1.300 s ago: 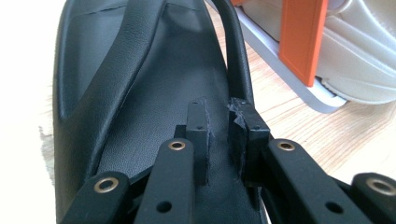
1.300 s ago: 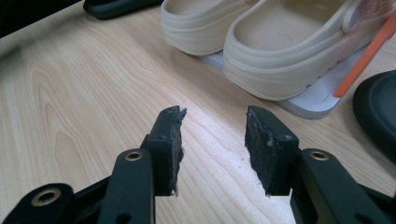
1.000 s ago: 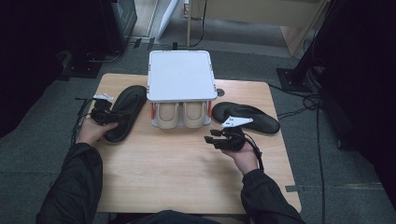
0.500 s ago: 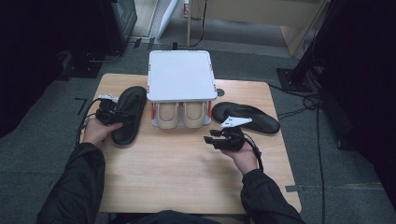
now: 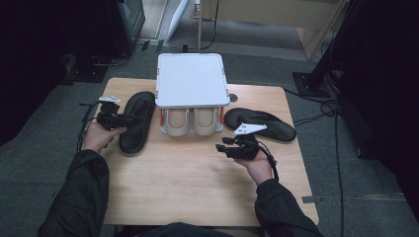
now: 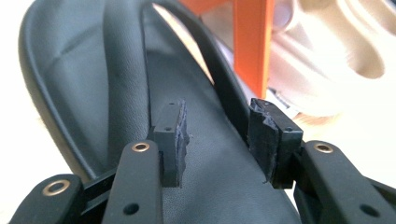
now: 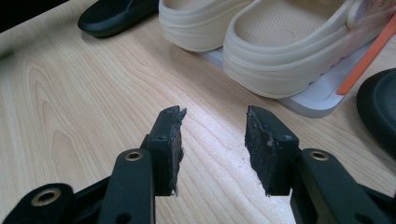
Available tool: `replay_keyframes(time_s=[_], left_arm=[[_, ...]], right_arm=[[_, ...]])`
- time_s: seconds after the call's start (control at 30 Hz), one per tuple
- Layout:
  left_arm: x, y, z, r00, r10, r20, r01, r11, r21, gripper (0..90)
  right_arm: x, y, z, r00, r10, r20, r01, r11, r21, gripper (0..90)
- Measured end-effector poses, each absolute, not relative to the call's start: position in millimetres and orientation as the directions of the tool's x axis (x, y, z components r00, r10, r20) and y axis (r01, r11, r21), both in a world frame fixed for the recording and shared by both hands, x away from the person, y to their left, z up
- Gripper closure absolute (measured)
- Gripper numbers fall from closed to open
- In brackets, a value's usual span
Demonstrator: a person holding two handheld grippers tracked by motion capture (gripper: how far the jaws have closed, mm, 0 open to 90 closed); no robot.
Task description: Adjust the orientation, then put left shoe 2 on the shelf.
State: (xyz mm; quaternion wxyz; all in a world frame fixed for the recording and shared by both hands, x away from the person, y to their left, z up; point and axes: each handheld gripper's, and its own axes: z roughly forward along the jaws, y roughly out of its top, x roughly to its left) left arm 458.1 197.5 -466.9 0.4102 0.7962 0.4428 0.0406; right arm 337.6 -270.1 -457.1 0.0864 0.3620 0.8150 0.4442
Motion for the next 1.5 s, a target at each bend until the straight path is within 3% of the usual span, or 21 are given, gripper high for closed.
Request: replay_keyframes(time_s=[0.27, 0.43, 0.7, 1.5], left_arm=[[456.2, 216.5, -452.2, 0.588, 0.760, -0.277, 0.652, -0.244, 0.718, 52.6], [462.0, 227.0, -458.1, 0.557, 0.784, -0.276, 0.661, -0.217, 0.718, 48.0], [476.9, 230.7, -473.5, 0.528, 0.795, -0.300, 0.688, -0.192, 0.700, 47.9], [491.9, 215.8, -487.5, 0.510, 0.794, -0.332, 0.731, -0.196, 0.654, 67.3]], right_arm=[[337.1, -269.8, -457.2, -0.724, 0.665, 0.184, 0.516, 0.346, 0.784, 56.4], [337.4, -269.7, -457.7, -0.725, 0.664, 0.182, 0.516, 0.348, 0.783, 56.4], [334.7, -271.5, -458.3, -0.720, 0.670, 0.180, 0.516, 0.343, 0.785, 56.4], [327.6, -276.6, -460.4, -0.704, 0.686, 0.184, 0.527, 0.331, 0.783, 55.9]])
